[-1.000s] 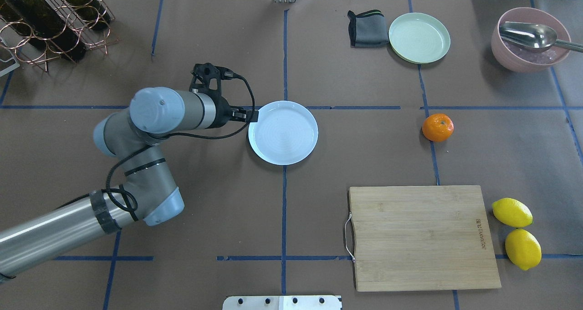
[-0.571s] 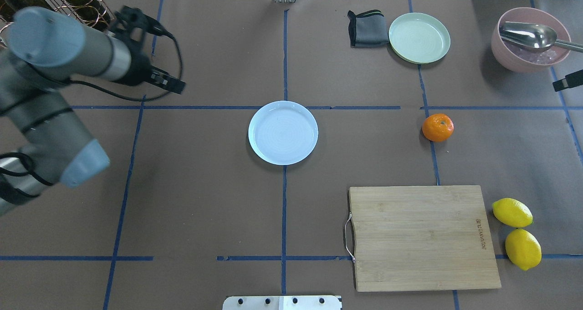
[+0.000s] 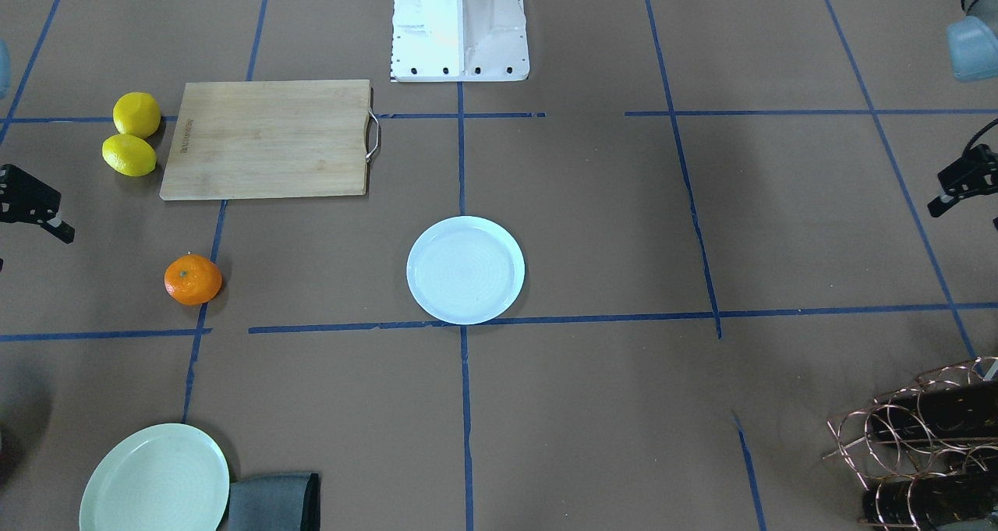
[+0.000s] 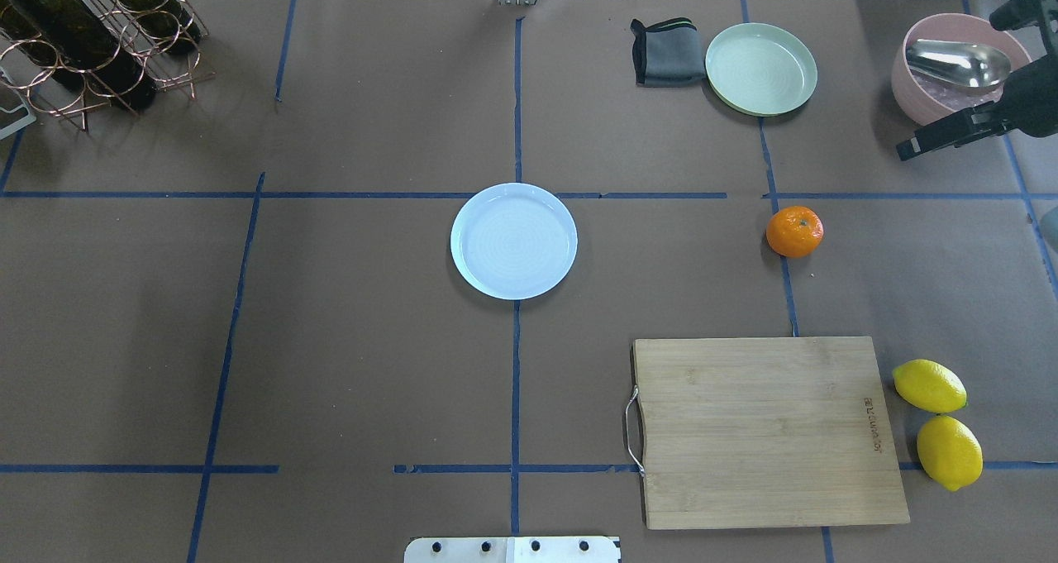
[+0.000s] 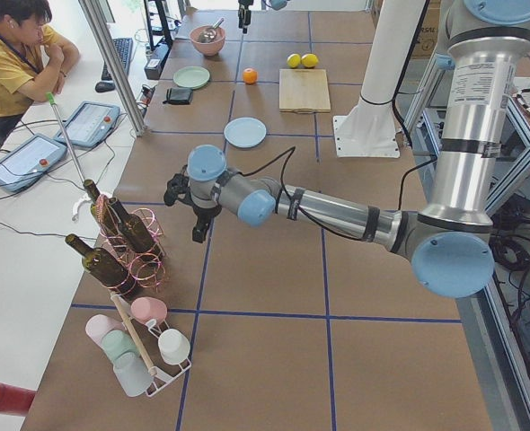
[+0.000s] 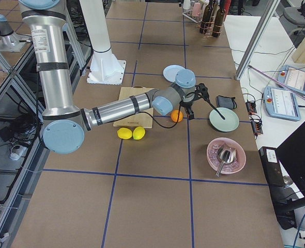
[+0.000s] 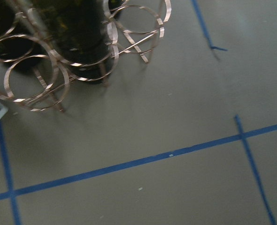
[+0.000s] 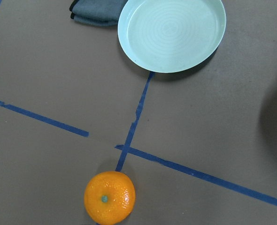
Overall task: Pick orange to plate
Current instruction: 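Lower the open right gripper over the orange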
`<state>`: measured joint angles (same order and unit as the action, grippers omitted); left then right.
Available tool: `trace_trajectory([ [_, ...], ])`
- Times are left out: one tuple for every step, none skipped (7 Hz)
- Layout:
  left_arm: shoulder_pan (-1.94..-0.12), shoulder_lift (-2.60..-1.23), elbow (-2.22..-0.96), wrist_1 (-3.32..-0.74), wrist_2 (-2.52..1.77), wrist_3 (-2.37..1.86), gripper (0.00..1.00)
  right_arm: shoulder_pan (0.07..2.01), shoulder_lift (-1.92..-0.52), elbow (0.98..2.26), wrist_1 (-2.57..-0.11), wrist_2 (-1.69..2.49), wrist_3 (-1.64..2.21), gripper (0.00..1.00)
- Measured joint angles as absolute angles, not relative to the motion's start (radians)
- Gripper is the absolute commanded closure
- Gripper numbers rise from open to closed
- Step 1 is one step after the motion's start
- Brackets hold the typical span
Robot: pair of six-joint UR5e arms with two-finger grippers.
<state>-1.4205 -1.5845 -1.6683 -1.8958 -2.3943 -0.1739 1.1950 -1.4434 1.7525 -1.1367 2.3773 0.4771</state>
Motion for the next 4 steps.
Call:
trace_trajectory([
  [-1.462,-1.532,-1.646,-1.886,-2.386,-0.064,0.0,1.181,-1.438,1.753,-1.139,2.377,0.483,0.0],
  [-1.478,-1.499,-1.64,-1.851,-2.371,0.002,0.0,1.171,-1.435,1.753,-1.14,2.376,0.486,0.0],
  [-1.485,-1.482,-1.646,-1.797,-2.344,0.067,0.0,1.156,-1.434,1.752,-1.141,2.371,0.487,0.0],
  [-1.488,-1.472,-1.653,-1.756,-2.326,0.139,0.0,1.124,-1.433,1.749,-1.142,2.338,0.493,0.0],
])
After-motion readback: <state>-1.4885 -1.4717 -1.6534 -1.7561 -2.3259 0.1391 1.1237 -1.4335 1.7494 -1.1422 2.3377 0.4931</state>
